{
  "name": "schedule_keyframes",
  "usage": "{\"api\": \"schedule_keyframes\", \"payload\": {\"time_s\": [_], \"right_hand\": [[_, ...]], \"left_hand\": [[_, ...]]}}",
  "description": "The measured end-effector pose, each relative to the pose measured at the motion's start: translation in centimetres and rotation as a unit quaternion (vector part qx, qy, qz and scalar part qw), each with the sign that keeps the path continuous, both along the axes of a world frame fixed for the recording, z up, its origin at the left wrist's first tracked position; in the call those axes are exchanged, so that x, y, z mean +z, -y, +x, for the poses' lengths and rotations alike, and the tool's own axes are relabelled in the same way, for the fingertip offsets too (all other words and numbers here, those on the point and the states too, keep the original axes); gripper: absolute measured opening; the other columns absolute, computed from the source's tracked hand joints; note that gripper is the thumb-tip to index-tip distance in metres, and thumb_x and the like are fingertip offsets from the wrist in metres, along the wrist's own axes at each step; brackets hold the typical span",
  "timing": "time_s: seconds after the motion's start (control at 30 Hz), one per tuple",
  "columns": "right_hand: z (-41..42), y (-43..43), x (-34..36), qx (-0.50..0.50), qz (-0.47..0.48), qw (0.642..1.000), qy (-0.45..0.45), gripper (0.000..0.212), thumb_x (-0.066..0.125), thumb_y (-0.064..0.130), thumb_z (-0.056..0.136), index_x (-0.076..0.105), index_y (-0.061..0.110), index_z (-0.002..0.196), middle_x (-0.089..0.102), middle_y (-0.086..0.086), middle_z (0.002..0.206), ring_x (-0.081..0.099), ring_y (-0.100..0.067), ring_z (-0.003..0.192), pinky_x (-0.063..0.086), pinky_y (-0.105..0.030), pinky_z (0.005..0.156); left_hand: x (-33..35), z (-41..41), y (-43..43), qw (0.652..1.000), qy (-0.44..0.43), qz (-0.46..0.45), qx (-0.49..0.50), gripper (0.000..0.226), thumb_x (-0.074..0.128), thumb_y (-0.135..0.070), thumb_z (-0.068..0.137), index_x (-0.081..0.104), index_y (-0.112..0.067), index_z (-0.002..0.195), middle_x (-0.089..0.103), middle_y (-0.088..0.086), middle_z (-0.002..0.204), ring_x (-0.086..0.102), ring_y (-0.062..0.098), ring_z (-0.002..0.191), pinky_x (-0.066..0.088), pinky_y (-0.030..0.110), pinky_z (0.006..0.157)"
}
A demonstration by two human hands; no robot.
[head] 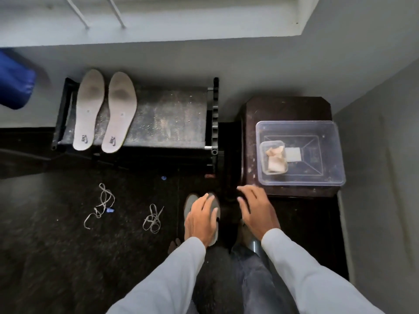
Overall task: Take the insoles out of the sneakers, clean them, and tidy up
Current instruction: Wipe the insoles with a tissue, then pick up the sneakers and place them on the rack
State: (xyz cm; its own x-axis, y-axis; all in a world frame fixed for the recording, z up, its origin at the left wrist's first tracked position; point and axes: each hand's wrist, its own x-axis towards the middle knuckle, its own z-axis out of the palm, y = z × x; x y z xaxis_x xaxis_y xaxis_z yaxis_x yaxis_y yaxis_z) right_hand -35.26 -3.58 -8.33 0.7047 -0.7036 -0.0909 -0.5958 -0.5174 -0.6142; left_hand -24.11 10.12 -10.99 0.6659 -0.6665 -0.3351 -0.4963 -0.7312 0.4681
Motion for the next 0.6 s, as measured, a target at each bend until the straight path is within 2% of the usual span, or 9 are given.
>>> {"api": "schedule_keyframes", "payload": {"time_s": [0.1,0.13,0.2,0.27,0.37,0.43,0.47,0.6], "right_hand": [[0.5,-6.5,-2.2,0.052,0.012,0.992,-0.118,0.047,0.062,0.027,0.090,0.053,0.014,0.134,0.053,-0.007,0.137,0.051,-0.022,0.126,0.051,-0.041,0.097],[0.5,-8.2,-2.9,0.069,0.022,0.984,-0.162,0.054,0.059,0.033,0.092,0.045,0.015,0.141,0.045,-0.007,0.146,0.043,-0.022,0.135,0.048,-0.042,0.101],[1.0,-12.2,-4.5,0.111,0.036,0.962,-0.247,0.065,0.049,0.043,0.095,0.027,0.017,0.150,0.024,-0.006,0.159,0.020,-0.022,0.148,0.037,-0.040,0.111],[1.5,-15.9,-6.6,0.133,0.032,0.946,-0.293,0.072,0.039,0.052,0.095,0.015,0.017,0.153,0.011,-0.006,0.163,0.007,-0.024,0.150,0.029,-0.041,0.117],[2.2,-20.1,-10.3,0.146,0.019,0.933,-0.328,0.078,0.023,0.062,0.092,0.009,0.018,0.154,0.003,-0.007,0.163,0.000,-0.028,0.150,0.022,-0.049,0.119],[2.5,-22.2,-13.6,0.167,0.024,0.923,-0.346,0.079,0.021,0.064,0.092,0.004,0.019,0.154,-0.004,-0.005,0.162,-0.008,-0.028,0.149,0.016,-0.052,0.118],[2.6,-22.9,-14.9,0.173,0.023,0.919,-0.353,0.079,0.022,0.065,0.092,0.005,0.019,0.154,-0.003,-0.005,0.162,-0.007,-0.029,0.149,0.016,-0.053,0.117],[2.7,-24.9,-22.7,0.206,0.015,0.906,-0.370,0.078,0.020,0.067,0.091,0.026,0.018,0.151,0.021,-0.009,0.159,0.016,-0.031,0.147,0.034,-0.056,0.109]], "left_hand": [[-1.4,1.1,-7.0,0.992,0.030,0.084,-0.092,0.053,0.048,-0.041,0.099,0.042,-0.021,0.148,0.040,0.006,0.156,0.037,0.025,0.145,0.040,0.042,0.113],[-1.6,1.3,-8.9,0.986,0.028,0.111,-0.117,0.056,0.040,-0.045,0.100,0.037,-0.022,0.151,0.035,0.006,0.159,0.032,0.026,0.148,0.037,0.045,0.115],[-2.5,2.2,-12.7,0.976,0.029,0.149,-0.156,0.061,0.030,-0.050,0.097,0.039,-0.021,0.150,0.038,0.009,0.157,0.035,0.030,0.146,0.038,0.050,0.113],[-4.4,2.9,-15.9,0.968,0.029,0.172,-0.182,0.065,0.028,-0.054,0.094,0.045,-0.019,0.146,0.046,0.012,0.152,0.042,0.033,0.141,0.043,0.054,0.108],[-8.2,3.6,-19.1,0.964,0.028,0.178,-0.193,0.067,0.027,-0.056,0.094,0.047,-0.019,0.145,0.048,0.013,0.150,0.044,0.034,0.140,0.043,0.057,0.107],[-11.6,3.7,-20.4,0.964,0.022,0.180,-0.193,0.067,0.026,-0.055,0.094,0.048,-0.019,0.145,0.049,0.014,0.149,0.044,0.034,0.140,0.042,0.057,0.107],[-12.9,3.8,-20.7,0.963,0.016,0.185,-0.194,0.066,0.026,-0.054,0.093,0.049,-0.018,0.144,0.050,0.014,0.148,0.045,0.034,0.139,0.043,0.057,0.107],[-20.7,3.8,-21.3,0.968,0.003,0.182,-0.173,0.066,0.028,-0.051,0.091,0.053,-0.017,0.141,0.055,0.014,0.144,0.050,0.033,0.136,0.046,0.056,0.104]]}}
